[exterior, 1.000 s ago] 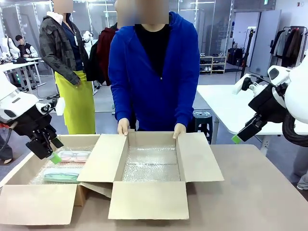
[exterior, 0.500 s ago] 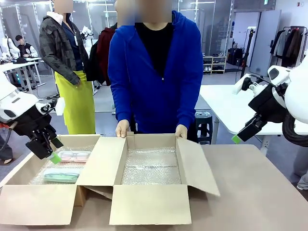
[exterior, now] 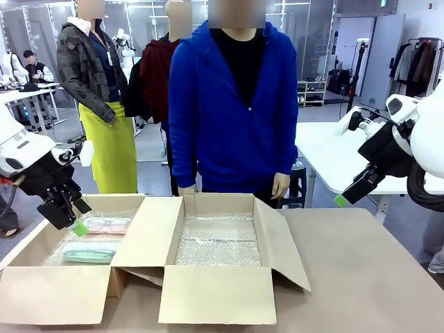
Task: Pack the glasses set securely to prepare it for shipping.
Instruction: Position the Package Box on the left side of the table.
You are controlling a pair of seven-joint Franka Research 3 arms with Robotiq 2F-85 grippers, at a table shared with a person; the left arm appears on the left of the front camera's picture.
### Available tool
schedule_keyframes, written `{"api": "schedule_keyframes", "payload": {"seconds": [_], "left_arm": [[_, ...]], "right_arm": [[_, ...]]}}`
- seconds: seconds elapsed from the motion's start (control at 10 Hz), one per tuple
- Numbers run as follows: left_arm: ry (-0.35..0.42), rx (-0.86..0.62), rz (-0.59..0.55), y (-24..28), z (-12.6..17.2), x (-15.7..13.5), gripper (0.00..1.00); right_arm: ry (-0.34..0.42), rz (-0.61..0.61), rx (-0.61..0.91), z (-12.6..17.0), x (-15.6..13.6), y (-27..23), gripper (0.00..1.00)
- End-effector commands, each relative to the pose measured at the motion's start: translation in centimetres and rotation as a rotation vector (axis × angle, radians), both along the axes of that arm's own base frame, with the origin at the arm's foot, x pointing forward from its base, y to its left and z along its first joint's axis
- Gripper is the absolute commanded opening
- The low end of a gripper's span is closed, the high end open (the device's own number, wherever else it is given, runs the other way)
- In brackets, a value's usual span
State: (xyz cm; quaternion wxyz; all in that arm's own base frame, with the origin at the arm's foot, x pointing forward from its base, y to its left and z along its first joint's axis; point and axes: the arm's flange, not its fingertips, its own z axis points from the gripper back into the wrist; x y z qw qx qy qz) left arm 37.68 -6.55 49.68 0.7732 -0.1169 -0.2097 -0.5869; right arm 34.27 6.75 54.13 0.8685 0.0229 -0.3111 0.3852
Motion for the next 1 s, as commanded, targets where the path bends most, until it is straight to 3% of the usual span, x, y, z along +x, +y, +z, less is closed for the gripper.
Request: {"api": "schedule_keyframes", "payload": {"seconds": [0.0,0.9], "left_arm": [[0.0,0.02,0.016,-0.01,0.3,-0.37,0.96],[0.0,0.02,0.016,-0.01,0.3,-0.37,0.96]], "right_arm": [[-0.004,-0.011,-0.001,-0.07,-0.19,0.3,1.0],[-0.004,-0.011,-0.001,-0.07,-0.19,0.3,1.0]]}}
